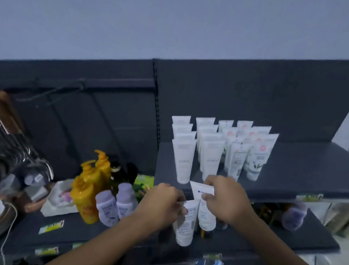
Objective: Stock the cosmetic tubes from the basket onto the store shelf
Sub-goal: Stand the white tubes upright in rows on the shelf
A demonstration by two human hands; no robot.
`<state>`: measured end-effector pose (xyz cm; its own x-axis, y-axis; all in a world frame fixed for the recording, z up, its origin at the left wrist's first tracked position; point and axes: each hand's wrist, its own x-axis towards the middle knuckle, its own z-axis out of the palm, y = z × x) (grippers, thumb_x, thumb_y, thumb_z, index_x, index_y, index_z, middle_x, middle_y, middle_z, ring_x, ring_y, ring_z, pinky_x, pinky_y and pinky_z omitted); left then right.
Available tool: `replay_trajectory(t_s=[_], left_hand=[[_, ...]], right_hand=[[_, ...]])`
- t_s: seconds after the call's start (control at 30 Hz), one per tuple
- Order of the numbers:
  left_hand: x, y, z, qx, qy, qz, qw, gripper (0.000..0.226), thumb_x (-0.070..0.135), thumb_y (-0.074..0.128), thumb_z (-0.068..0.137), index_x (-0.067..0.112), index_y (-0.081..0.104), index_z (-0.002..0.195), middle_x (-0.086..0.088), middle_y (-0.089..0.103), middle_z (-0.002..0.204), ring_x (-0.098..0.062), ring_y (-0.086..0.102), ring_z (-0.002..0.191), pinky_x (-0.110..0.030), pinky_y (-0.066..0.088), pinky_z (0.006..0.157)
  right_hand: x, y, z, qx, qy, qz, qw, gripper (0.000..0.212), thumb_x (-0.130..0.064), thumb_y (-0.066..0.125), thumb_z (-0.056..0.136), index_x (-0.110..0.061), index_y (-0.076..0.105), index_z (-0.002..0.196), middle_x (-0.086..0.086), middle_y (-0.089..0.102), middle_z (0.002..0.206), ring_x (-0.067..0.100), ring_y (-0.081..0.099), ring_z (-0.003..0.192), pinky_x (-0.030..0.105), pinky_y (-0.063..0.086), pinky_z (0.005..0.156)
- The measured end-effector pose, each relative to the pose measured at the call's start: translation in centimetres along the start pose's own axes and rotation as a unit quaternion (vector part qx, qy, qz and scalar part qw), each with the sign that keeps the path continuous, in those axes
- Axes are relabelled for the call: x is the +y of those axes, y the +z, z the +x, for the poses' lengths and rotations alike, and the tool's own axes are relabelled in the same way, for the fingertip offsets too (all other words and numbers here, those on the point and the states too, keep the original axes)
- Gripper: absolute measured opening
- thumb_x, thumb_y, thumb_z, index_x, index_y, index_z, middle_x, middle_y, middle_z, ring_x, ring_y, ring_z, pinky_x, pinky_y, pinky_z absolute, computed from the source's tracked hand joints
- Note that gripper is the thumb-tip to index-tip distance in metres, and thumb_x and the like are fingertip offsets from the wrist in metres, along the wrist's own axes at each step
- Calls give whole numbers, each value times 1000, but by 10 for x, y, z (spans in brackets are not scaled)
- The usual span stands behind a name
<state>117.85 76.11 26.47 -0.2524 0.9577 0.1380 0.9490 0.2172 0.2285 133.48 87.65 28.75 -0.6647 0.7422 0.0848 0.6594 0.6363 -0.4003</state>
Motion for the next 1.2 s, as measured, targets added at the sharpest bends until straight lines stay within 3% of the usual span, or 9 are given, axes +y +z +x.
replay_trajectory(t_s=[0.23, 0.37, 0.43, 0.53, 0.63, 0.73, 0.83, 1.07, 1.2], left_hand=[[65, -28, 50, 15, 4, -6, 1000, 16, 38, 71, 88, 28, 75, 99, 7, 71, 93, -12, 64, 89, -24, 39, 61], [102, -24, 83, 5, -3, -29, 1000, 4, 31, 70, 88, 28, 73, 88, 15, 58, 68, -6, 54, 73, -30, 49, 68], [120, -20, 97, 15, -11, -38, 999, 7, 25, 69, 89, 30, 74, 90, 19, 55, 63, 0, 50, 68, -20, 43, 63], [143, -13, 117, 27, -7, -40, 999, 11, 24, 68, 90, 29, 76, 96, 16, 69, 77, 7, 48, 65, -9, 33, 59], [162, -6, 136, 30, -27, -37, 998, 10, 28, 70, 89, 29, 76, 96, 9, 72, 88, -1, 55, 74, -23, 48, 68], [180, -2, 156, 34, -39, -28, 998, 10, 29, 71, 88, 26, 77, 96, 8, 73, 92, -9, 62, 86, -32, 54, 75], [198, 3, 177, 36, -35, -27, 998, 13, 32, 71, 88, 27, 77, 100, 8, 74, 95, -10, 63, 90, -32, 54, 78], [239, 12, 220, 58, 3, -6, 998, 18, 35, 70, 91, 27, 78, 106, 8, 75, 97, -10, 62, 90, -24, 44, 72], [253, 18, 242, 46, 9, -5, 999, 21, 38, 70, 90, 30, 78, 108, 10, 77, 97, -10, 65, 88, -29, 53, 81]], right_hand=[[47, -59, 25, 11, -58, 25, 998, 18, -28, 71, 90, -32, 70, 107, -9, 71, 101, 15, 66, 96, 33, 56, 78], [88, -83, 44, 9, -100, 12, 995, 18, -29, 72, 89, -32, 69, 106, -9, 70, 106, 17, 64, 101, 35, 55, 82], [111, -92, 55, -1, -109, 11, 994, 14, -30, 72, 89, -34, 68, 102, -11, 69, 104, 15, 63, 100, 34, 54, 82], [142, -105, 71, -5, -119, 20, 993, 13, -33, 72, 88, -36, 67, 100, -13, 69, 103, 11, 60, 100, 32, 53, 81], [170, -118, 84, -10, -127, 33, 991, 15, -31, 74, 87, -35, 71, 101, -17, 71, 100, 8, 61, 99, 29, 53, 81], [196, -130, 96, -13, -129, 41, 991, 13, -33, 75, 85, -38, 69, 95, -18, 70, 96, 7, 61, 95, 32, 55, 82], [223, -141, 107, -16, -128, 44, 991, 18, -35, 75, 85, -38, 71, 102, -20, 69, 102, 7, 59, 96, 31, 52, 84], [276, -172, 129, -10, -121, 41, 992, 10, -32, 78, 82, -36, 69, 86, -18, 71, 87, 7, 62, 85, 32, 55, 78], [298, -180, 146, -3, -116, 47, 992, 11, -31, 79, 80, -36, 71, 86, -21, 72, 84, 3, 65, 79, 31, 56, 77]])
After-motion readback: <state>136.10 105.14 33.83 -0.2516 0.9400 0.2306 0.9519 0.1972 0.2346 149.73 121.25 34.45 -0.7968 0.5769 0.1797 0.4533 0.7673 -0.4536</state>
